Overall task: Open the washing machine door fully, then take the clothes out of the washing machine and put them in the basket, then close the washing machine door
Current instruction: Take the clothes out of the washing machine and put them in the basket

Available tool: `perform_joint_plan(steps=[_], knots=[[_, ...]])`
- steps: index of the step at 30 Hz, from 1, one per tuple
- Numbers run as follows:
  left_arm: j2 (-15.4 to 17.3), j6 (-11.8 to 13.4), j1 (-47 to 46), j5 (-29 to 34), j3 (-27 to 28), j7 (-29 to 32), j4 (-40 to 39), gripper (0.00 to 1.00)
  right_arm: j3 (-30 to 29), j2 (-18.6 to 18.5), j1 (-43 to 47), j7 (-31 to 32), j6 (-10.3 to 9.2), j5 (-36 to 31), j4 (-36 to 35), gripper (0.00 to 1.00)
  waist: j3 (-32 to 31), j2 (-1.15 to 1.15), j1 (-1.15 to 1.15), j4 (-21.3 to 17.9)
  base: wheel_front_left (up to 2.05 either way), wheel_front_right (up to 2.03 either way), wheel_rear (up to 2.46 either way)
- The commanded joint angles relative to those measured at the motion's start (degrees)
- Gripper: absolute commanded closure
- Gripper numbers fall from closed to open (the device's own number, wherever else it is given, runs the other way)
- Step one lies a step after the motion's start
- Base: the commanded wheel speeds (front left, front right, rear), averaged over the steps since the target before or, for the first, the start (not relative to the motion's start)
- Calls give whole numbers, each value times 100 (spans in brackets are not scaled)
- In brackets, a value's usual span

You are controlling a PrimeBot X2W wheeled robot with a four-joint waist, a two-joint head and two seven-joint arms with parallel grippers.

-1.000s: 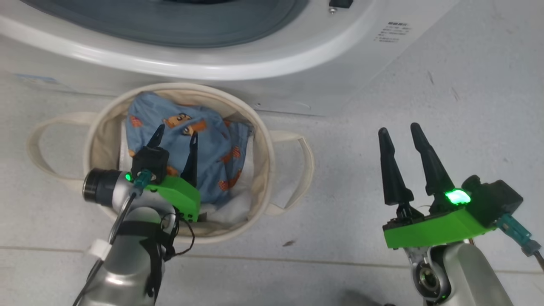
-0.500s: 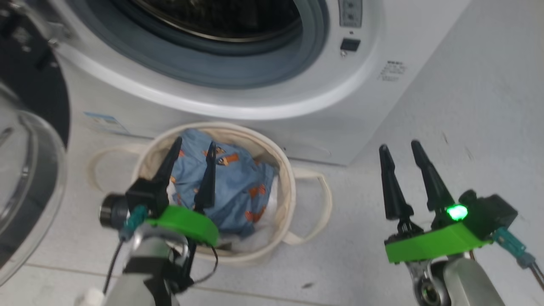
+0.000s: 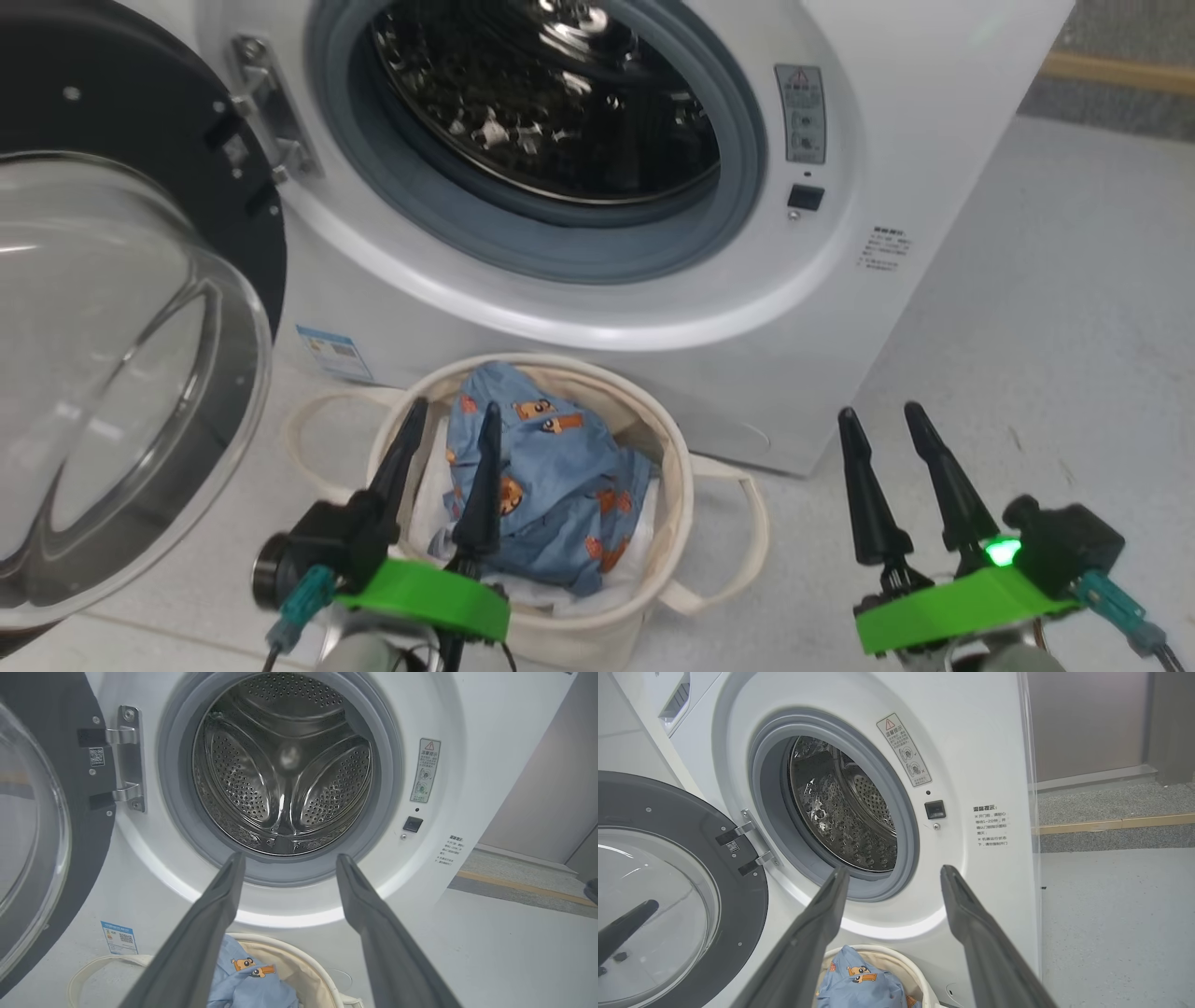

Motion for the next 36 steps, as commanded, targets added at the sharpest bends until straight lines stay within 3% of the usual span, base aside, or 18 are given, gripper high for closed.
perform_joint_plan(steps=[1, 9, 15, 36], knots=[[46, 55, -42, -65, 200, -27, -248, 0, 90, -22, -6, -70, 43, 51, -151, 0, -109, 0, 0, 56, 0, 0, 0], [46, 361, 477, -50, 522, -27, -364, 0, -97, -22, 335, -70, 43, 213, -136, 0, -347, 0, 0, 35, 0, 0, 0], [46, 450, 660, 31, 557, -27, -143, 0, -296, -22, 475, -70, 43, 151, -99, 0, -485, 0, 0, -12, 0, 0, 0], [46, 396, 736, -90, 455, -27, 17, 0, -483, -22, 535, -70, 43, 14, 47, 0, -656, 0, 0, -169, 0, 0, 0]])
